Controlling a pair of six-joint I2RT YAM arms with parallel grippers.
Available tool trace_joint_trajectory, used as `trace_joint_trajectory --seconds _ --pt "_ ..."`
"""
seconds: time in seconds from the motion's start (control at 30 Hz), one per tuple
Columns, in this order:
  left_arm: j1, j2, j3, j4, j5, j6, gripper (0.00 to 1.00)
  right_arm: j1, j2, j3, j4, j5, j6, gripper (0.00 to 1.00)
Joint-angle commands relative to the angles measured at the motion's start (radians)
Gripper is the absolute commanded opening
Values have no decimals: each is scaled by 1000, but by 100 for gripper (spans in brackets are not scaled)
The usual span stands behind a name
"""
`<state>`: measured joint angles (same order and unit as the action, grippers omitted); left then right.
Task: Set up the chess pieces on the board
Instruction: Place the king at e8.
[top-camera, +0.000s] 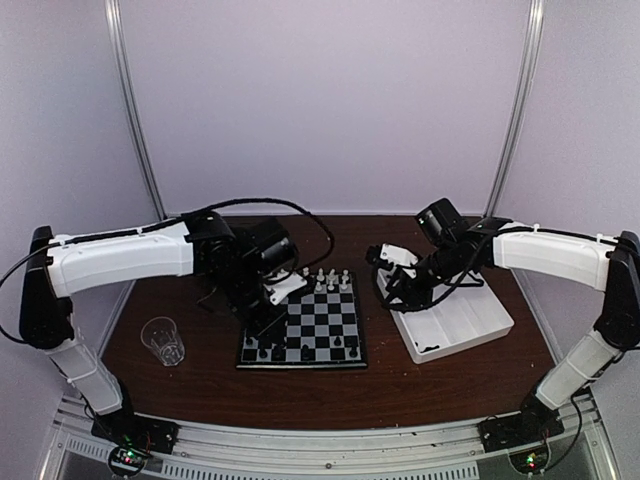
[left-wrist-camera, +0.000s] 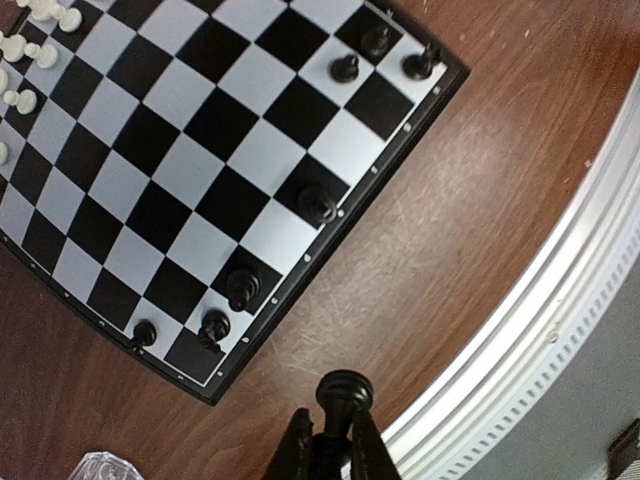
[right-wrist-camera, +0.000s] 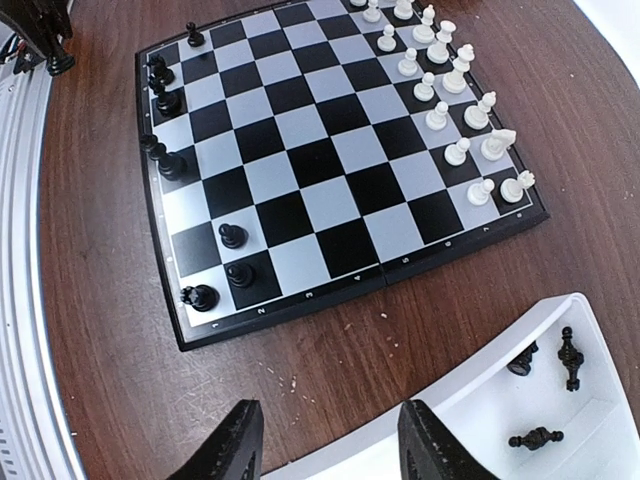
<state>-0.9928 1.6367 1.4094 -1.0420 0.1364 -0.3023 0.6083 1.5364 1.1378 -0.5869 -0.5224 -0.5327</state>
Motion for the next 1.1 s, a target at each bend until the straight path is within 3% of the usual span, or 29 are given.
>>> trace_joint_trajectory --seconds 0.0,0.27,1.07 --pt "-39 67 40 -97 -121 73 5 -20 -41 -20 37 50 -20 50" --pt "-67 140 55 -42 -193 79 5 -27 -29 -24 42 42 -20 50" --pt "-67 306 103 50 -201 94 6 -36 -22 -32 41 33 -15 52"
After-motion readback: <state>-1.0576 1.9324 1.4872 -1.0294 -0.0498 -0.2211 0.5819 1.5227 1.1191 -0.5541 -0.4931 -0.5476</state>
